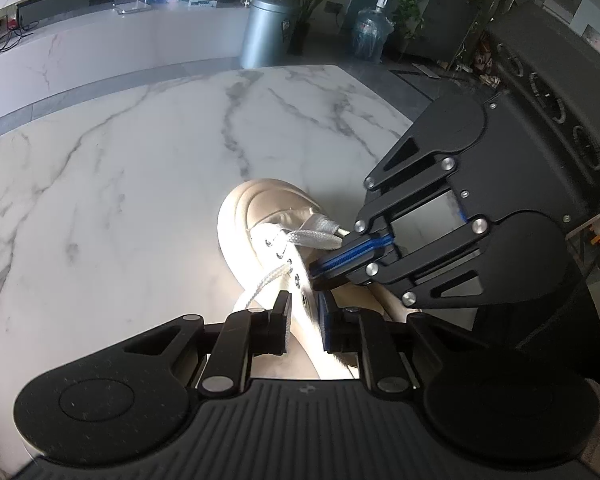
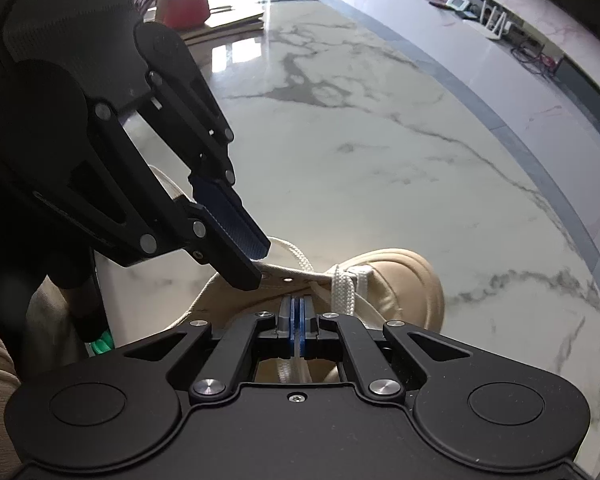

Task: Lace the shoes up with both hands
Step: 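Carry the lace tip with the right tool down to the next eyelet, then insert the lace tip into an eyelet with the right tool while the left tool holds the eyelet edge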

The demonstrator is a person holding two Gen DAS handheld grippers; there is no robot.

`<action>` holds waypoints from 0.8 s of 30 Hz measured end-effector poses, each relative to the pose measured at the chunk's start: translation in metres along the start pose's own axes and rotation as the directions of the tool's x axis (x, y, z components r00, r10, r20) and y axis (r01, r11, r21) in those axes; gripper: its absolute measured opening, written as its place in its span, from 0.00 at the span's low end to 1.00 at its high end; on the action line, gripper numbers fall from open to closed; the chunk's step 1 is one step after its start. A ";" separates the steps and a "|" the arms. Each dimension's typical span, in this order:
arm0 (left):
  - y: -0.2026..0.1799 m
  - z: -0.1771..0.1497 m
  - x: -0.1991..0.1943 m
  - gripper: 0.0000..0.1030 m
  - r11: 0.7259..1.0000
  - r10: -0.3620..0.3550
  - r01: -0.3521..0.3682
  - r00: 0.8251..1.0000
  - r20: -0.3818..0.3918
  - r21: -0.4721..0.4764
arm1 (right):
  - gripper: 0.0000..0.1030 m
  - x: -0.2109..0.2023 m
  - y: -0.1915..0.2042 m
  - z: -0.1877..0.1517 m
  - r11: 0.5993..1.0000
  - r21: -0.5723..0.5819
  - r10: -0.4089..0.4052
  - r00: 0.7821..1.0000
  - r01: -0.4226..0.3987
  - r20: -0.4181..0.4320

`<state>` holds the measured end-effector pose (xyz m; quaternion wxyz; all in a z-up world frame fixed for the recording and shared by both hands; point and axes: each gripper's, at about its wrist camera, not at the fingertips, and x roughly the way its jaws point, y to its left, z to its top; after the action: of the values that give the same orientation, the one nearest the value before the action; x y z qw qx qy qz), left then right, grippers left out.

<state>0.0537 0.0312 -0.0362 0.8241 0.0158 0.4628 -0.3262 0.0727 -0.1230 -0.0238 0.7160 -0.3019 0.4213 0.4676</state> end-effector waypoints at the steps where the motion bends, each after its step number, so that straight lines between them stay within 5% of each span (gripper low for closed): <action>1: 0.000 0.000 0.000 0.14 1.000 -0.001 0.001 1.000 0.000 -0.001 | 0.01 0.002 0.000 0.000 1.000 0.003 0.000 1.000 0.000 0.000; 8: 0.001 0.000 0.002 0.15 1.000 0.010 -0.010 1.000 -0.007 -0.001 | 0.03 0.002 0.001 -0.005 1.000 0.009 -0.002 1.000 0.002 -0.004; 13: -0.001 0.000 0.001 0.15 1.000 0.019 -0.019 1.000 -0.011 0.007 | 0.29 -0.006 0.004 -0.007 1.000 -0.009 -0.027 1.000 0.027 -0.009; 19: -0.002 0.000 0.001 0.15 1.000 0.024 -0.024 1.000 -0.015 0.014 | 0.24 -0.003 -0.003 -0.007 0.999 0.033 -0.011 0.998 0.013 -0.056; 24: -0.001 0.001 0.002 0.15 1.000 0.023 -0.023 1.000 -0.018 0.018 | 0.07 0.004 -0.008 -0.008 0.997 0.071 -0.014 0.996 0.020 -0.083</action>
<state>0.0549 0.0292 -0.0364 0.8234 0.0312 0.4672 -0.3206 0.0786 -0.1308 -0.0303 0.7124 -0.2986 0.4645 0.4330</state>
